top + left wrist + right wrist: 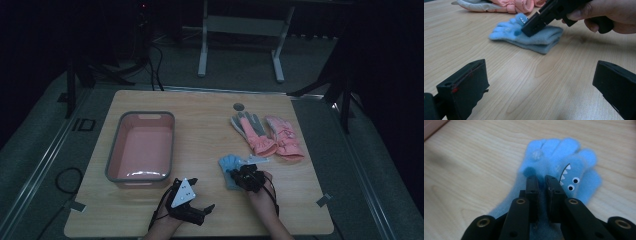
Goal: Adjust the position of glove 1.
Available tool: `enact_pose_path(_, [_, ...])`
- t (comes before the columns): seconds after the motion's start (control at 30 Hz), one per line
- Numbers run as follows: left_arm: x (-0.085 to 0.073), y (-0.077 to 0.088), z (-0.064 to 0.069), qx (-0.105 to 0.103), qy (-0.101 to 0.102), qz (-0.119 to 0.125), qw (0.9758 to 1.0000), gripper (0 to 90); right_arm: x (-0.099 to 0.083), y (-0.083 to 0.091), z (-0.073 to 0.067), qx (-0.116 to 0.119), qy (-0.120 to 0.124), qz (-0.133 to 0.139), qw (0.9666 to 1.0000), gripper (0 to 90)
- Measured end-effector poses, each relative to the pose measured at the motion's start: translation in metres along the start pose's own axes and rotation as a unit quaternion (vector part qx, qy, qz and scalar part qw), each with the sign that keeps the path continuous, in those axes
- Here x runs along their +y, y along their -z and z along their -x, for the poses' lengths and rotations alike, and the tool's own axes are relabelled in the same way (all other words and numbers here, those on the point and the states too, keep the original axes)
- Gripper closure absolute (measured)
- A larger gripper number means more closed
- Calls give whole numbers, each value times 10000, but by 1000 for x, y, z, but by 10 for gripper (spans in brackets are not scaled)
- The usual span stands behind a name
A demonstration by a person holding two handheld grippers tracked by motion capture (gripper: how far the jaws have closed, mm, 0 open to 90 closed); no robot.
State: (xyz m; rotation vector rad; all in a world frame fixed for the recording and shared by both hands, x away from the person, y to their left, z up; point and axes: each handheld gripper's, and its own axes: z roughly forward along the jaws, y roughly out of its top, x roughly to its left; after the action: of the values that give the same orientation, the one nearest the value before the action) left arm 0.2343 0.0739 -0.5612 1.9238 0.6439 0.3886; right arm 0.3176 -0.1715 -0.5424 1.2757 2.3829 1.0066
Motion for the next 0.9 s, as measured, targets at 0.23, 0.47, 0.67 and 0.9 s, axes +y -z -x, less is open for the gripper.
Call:
enact_pose_path(0.23, [0,0,2,-68,34,183,9998,1,1,11,0,256,80,197,9994,659])
enact_pose_path(0.47, [8,-8,10,-239,-259,139,9993,1,14,38,16,756,341,622,9946,237])
enact_pose_path(0.67, [21,-21,13,-522,-541,-190,9970,47,19,44,33,1016,442,712,9913,137])
enact_pose_path(0.9, [36,-40,7,-829,-729,-485,9927,48,26,41,43,1082,246,626,9918,140])
